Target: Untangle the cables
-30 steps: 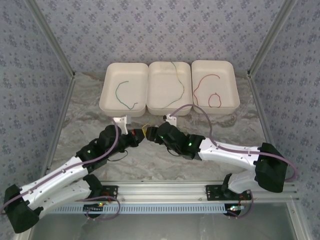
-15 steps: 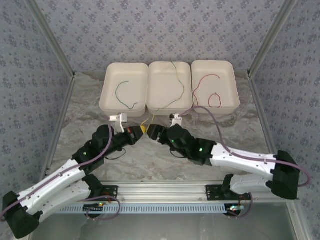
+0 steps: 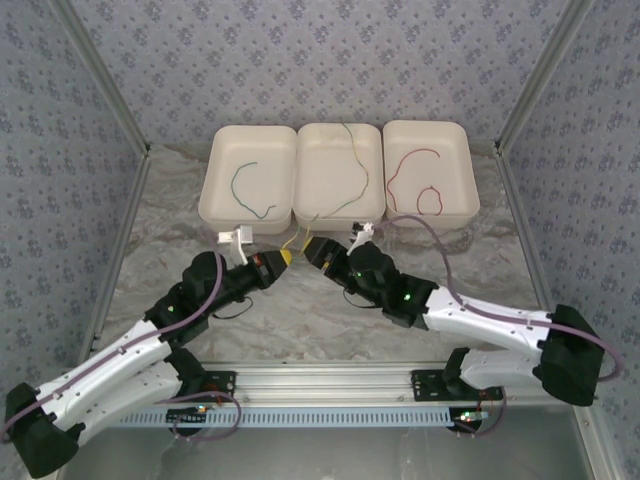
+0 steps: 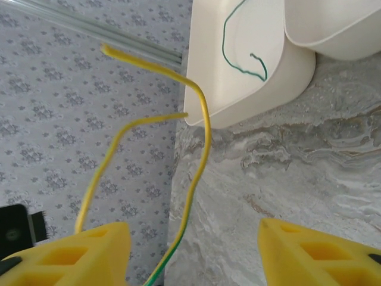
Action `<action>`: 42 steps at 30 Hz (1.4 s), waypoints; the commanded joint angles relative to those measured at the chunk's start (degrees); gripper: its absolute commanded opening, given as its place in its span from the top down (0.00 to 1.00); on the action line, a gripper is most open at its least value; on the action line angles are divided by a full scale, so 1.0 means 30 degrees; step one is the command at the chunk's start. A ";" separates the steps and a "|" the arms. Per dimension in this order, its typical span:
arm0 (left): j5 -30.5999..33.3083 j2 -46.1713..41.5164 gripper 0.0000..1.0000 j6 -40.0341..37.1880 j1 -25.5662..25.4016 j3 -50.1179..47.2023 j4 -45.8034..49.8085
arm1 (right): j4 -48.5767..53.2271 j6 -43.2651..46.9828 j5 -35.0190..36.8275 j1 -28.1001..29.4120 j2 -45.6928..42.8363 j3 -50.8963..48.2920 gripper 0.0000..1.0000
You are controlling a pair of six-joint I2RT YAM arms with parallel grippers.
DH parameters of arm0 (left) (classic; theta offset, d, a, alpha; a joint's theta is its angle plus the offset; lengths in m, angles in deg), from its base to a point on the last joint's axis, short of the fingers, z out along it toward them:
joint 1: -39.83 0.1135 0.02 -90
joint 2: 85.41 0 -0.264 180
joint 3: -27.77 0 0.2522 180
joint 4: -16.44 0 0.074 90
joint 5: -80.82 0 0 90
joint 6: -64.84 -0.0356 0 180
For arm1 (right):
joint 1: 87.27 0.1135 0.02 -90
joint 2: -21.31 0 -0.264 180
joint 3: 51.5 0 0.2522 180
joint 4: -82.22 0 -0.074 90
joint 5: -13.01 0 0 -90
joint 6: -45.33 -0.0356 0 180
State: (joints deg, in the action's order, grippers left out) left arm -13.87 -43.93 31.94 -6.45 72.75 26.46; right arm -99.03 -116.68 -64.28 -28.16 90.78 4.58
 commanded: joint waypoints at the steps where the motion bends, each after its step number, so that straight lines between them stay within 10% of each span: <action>1: 0.0043 0.0210 1.00 0.0124 -0.0208 0.0198 -0.1191 | -0.2000 -0.1388 -0.0693 0.0031 0.0857 0.0268 0.42; 6: 0.0308 0.0779 1.00 0.0126 -0.0821 0.0006 -0.2046 | -0.2967 -0.2251 -0.0933 0.0137 0.2095 0.0642 0.52; 12: 0.0709 0.1179 1.00 0.0353 -0.1361 -0.0570 -0.3396 | -0.3951 -0.2898 -0.0026 0.0219 0.2363 0.0382 1.00; 16: 0.1491 0.0543 1.00 0.0637 -0.1567 -0.0966 -0.3631 | -0.1321 -0.1404 0.0318 0.0138 0.1813 0.1214 1.00; 21: 0.1553 -0.0527 0.41 -0.0920 -0.1057 0.0406 0.0214 | 0.5363 0.3313 -0.0788 -0.0134 0.1903 0.4485 1.00; 29: -0.1384 0.0652 0.34 -0.4083 0.1170 0.4482 0.7599 | 1.2431 1.0115 0.0678 -0.0377 0.0969 0.6479 1.00; 42: -0.2541 0.3756 0.30 -0.1577 0.1174 0.3947 0.3481 | 1.3209 1.1821 0.0914 -0.0012 0.0891 0.6528 1.00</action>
State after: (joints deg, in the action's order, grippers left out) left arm -19.99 -33.07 24.33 -3.29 85.74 42.28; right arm -60.80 -83.11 -63.12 -29.06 94.04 22.86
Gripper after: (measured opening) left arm 0.697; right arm 0.060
